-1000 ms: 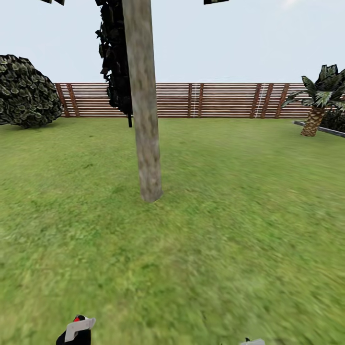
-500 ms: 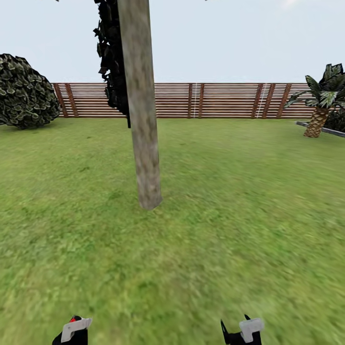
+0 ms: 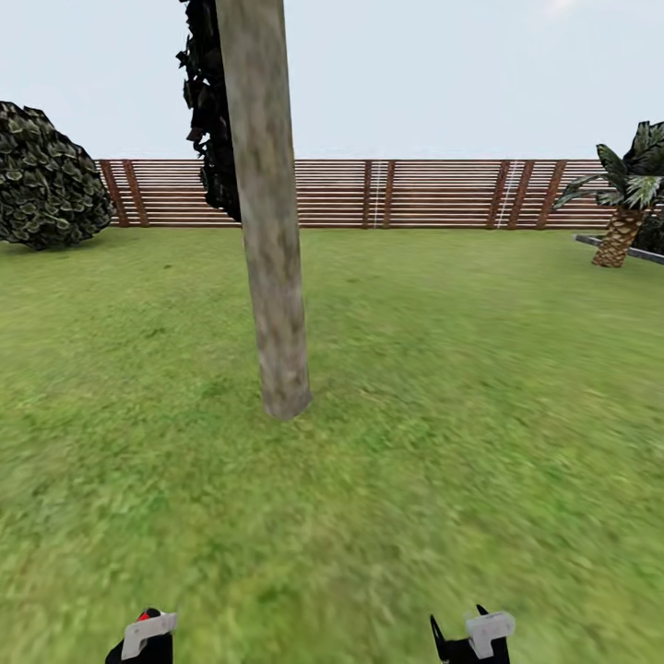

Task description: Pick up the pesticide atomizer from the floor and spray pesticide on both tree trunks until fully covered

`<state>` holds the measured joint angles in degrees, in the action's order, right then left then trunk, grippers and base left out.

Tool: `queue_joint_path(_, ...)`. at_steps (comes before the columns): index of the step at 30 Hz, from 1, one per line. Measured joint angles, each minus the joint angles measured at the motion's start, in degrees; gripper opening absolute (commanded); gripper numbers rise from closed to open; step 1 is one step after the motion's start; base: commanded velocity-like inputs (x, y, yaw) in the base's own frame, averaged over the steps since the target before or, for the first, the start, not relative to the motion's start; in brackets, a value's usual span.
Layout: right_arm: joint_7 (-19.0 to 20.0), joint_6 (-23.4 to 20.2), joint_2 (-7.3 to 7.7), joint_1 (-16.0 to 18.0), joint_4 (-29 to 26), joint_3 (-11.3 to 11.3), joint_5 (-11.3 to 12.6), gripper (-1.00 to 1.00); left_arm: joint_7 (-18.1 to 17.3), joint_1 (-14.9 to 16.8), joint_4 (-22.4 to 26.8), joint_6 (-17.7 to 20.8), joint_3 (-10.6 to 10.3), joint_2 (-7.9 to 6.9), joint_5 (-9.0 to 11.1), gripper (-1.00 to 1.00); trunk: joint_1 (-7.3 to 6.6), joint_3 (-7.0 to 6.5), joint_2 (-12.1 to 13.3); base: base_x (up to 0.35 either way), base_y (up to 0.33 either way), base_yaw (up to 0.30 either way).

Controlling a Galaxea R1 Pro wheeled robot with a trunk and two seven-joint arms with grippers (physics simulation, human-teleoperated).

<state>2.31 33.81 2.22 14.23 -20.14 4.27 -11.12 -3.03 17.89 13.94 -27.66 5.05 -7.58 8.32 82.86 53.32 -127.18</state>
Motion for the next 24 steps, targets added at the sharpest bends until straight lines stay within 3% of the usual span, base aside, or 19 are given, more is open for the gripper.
queue_joint_path(6,-0.1,0.0,-0.07,0.0,-0.1,0.1,0.1,1.00,-0.1,0.0,0.0,0.0,0.0,0.01,0.0,-1.00,0.00,0.05,0.0,0.340,0.000,0.197)
queue_joint_path(18,0.1,0.0,-0.08,0.0,0.0,-0.2,-0.1,1.00,-0.1,0.0,0.0,0.0,0.0,0.07,-0.1,-1.00,0.00,0.45,0.0,0.339,0.050,0.015)
queue_joint_path(24,0.1,0.0,-0.08,0.0,0.0,-0.2,-0.1,1.00,-0.1,0.0,0.0,0.0,-0.1,0.08,-0.1,-1.00,0.00,0.45,0.0,0.339,0.068,0.223)
